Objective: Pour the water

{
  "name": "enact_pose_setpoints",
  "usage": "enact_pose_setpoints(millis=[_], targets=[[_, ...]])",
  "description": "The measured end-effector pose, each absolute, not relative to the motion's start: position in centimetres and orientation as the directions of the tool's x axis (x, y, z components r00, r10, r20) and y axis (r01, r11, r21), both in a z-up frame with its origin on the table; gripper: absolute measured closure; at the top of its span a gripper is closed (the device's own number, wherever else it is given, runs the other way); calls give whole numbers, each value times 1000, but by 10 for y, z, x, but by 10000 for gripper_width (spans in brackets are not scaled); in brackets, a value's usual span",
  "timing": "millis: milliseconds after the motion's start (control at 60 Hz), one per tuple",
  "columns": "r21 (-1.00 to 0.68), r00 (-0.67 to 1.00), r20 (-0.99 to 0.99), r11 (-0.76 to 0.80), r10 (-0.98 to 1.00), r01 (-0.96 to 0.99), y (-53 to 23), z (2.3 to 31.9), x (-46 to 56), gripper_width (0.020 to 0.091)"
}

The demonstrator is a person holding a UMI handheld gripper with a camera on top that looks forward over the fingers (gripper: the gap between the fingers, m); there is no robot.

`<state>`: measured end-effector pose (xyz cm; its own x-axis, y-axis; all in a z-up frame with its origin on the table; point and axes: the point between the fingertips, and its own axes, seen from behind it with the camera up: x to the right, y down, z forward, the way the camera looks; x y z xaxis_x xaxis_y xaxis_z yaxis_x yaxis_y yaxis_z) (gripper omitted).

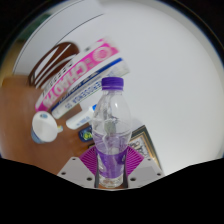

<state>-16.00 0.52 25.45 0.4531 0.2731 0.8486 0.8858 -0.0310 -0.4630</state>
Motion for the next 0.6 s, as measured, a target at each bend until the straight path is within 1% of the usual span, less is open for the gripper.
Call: enact_pose_setpoints(millis=[100,167,217,300,383,600], targets=[[-724,716,631,-105,299,682,-1,247,-153,785],[-833,828,472,-154,304,531,-3,235,-143,787],[-879,882,375,-193,287,436,-4,221,-139,787],[-925,927,239,-221,290,308,-6,197,-125,786],[-944,948,147,-247,281,219,-8,171,-120,787],[-951,963,50,-283,266,128,-9,113,-105,786]])
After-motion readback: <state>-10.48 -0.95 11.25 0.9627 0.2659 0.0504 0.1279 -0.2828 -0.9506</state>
